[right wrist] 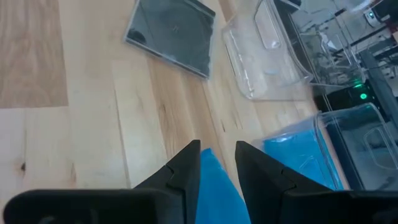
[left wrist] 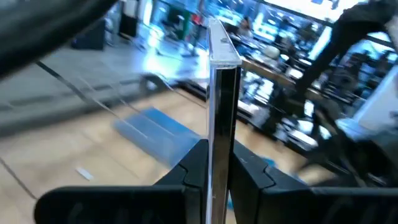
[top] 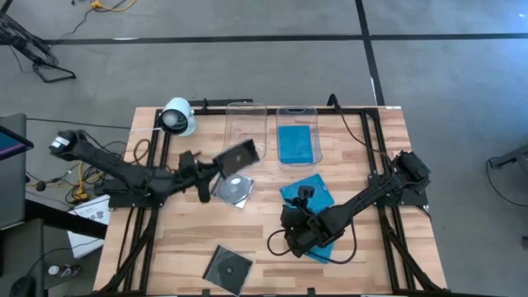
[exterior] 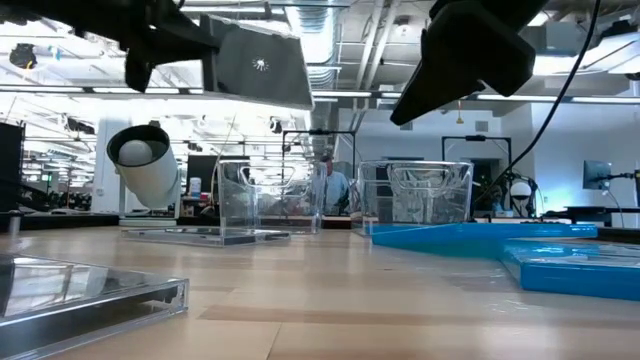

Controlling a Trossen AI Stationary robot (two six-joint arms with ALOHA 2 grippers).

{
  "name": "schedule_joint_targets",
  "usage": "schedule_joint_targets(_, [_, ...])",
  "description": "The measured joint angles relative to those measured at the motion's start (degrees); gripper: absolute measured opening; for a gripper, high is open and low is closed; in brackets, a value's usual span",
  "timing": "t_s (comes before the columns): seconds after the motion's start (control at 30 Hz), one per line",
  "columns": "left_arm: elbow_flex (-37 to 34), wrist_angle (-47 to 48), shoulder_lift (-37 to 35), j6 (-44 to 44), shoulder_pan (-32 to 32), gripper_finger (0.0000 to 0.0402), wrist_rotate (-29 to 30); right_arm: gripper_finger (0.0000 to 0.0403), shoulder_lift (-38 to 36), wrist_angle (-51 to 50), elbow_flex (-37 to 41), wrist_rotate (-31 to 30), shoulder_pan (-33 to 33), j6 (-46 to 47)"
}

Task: Pick & place jewel cases by type
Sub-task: Put the middle black CD case into the left transparent bin

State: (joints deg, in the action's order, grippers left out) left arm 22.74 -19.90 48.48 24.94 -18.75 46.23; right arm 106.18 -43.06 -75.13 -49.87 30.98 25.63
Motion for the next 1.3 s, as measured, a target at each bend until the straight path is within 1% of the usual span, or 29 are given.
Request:
schedule_joint_targets(0.1, [0.00, 0.04, -1.91, -2.95, 7.03, 0.0031, -4.26, 0.0095, 0.01, -0.03, -0.02, 0.00, -0.09, -0.02])
schedule_joint_targets(0.2, [0.00, 0.00, -2.85, -4.58, 14.57, 0.0031, -10.13, 0.0095, -0.01, 0.03, 0.70, -0.06, -0.25, -0.02])
schedule_joint_targets(0.43, [0.00, 2.55, -2.12, -4.39, 32.40, 0.0031, -26.27, 0.0095, -0.01, -0.45, 2.05, -0.42, -1.18, -0.02])
schedule_joint_targets(0.57, [0.06, 2.59, -0.78, -4.12, 40.14, 0.0031, -33.73, 0.0095, -0.01, -0.97, 2.43, -1.89, -1.37, -0.02])
schedule_joint_targets(0.63, [1.39, 4.41, 0.33, -4.08, 43.34, 0.0030, -37.29, 0.0095, -0.01, -1.41, 2.43, -1.95, -1.53, -0.02])
schedule_joint_targets(0.8, [8.75, 12.18, 5.93, -4.10, 48.51, 0.0032, -44.25, 0.0095, -0.01, -1.77, 2.43, -2.70, -1.89, -0.02])
schedule_joint_targets(1.0, [22.15, 25.60, 16.47, -4.27, 51.47, 0.0034, -49.92, 0.0095, -0.01, -3.51, 2.43, -2.71, -2.32, 1.45])
schedule_joint_targets(1.17, [32.26, 37.16, 24.99, -4.83, 52.32, 0.0035, -53.36, 0.0095, -0.01, -8.84, 2.43, -2.75, -2.04, 6.28])
schedule_joint_targets(1.3, [37.47, 43.96, 30.30, -4.91, 52.42, 0.0035, -53.50, 0.0095, -0.01, -13.18, 2.43, -3.31, -1.44, 10.51])
